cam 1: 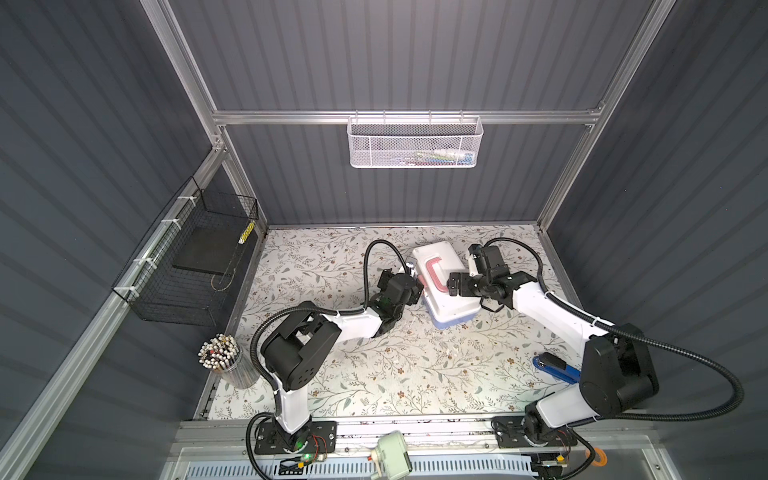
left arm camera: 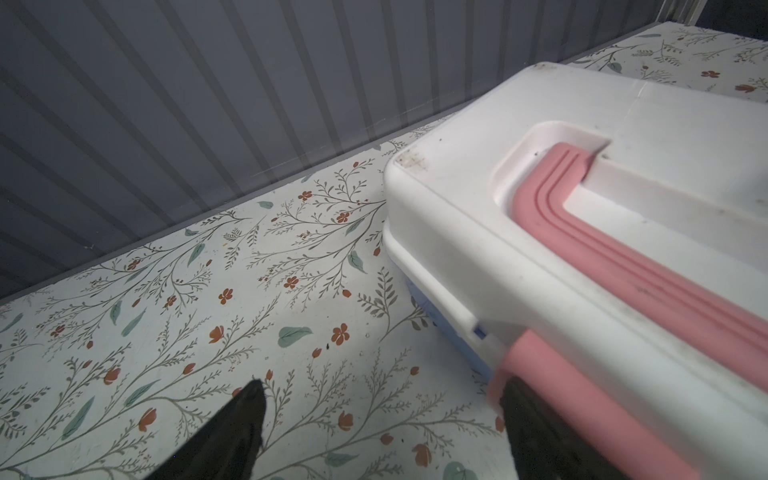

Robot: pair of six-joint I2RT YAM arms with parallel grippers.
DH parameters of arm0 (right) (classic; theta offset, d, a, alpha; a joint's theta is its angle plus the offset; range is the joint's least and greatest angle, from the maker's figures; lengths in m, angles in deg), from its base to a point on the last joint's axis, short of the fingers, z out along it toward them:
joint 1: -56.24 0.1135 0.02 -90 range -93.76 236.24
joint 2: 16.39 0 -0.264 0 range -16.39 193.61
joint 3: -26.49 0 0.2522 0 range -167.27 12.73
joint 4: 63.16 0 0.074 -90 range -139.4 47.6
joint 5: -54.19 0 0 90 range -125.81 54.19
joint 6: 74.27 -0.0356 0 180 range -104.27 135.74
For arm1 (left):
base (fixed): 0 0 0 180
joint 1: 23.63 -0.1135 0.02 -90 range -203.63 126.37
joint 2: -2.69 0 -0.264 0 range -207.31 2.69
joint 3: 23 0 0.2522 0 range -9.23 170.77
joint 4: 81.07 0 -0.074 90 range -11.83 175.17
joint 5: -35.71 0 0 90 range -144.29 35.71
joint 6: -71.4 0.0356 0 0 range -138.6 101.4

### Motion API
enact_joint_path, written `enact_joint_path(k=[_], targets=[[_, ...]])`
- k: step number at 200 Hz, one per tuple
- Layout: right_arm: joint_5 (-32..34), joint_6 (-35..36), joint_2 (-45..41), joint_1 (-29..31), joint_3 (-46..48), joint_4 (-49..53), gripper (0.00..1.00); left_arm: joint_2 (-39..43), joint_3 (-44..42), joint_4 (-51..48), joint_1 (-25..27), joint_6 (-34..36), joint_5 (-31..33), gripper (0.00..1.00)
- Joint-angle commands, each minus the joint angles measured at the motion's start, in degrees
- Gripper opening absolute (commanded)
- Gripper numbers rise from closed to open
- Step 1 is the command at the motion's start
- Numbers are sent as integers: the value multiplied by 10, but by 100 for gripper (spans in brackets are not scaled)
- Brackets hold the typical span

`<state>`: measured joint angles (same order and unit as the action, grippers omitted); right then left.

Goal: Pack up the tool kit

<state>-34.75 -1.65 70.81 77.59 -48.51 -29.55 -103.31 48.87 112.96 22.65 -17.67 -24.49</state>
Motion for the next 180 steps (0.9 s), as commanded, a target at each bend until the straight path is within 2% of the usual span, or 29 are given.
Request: enact_joint_path(k=[1, 43, 65, 109, 143, 180], targets=[[11, 33, 25, -3, -19, 21, 99, -6, 16, -8, 0, 2, -23, 90], [26, 77, 68, -5, -55, 59, 99, 0, 12, -15, 0, 0, -31, 90], [-4, 101, 84, -14, -67, 58, 99, -2, 13, -19, 0, -3, -40, 90], [-31, 195, 105, -20, -77, 59, 99, -5, 13, -25, 0, -10, -51, 89], [-79, 257, 113, -21, -78, 64, 90, -10, 18, -28, 0, -11, -55, 89], [-86, 298, 125, -21, -72, 78, 83, -21, 24, -27, 0, -13, -56, 89]])
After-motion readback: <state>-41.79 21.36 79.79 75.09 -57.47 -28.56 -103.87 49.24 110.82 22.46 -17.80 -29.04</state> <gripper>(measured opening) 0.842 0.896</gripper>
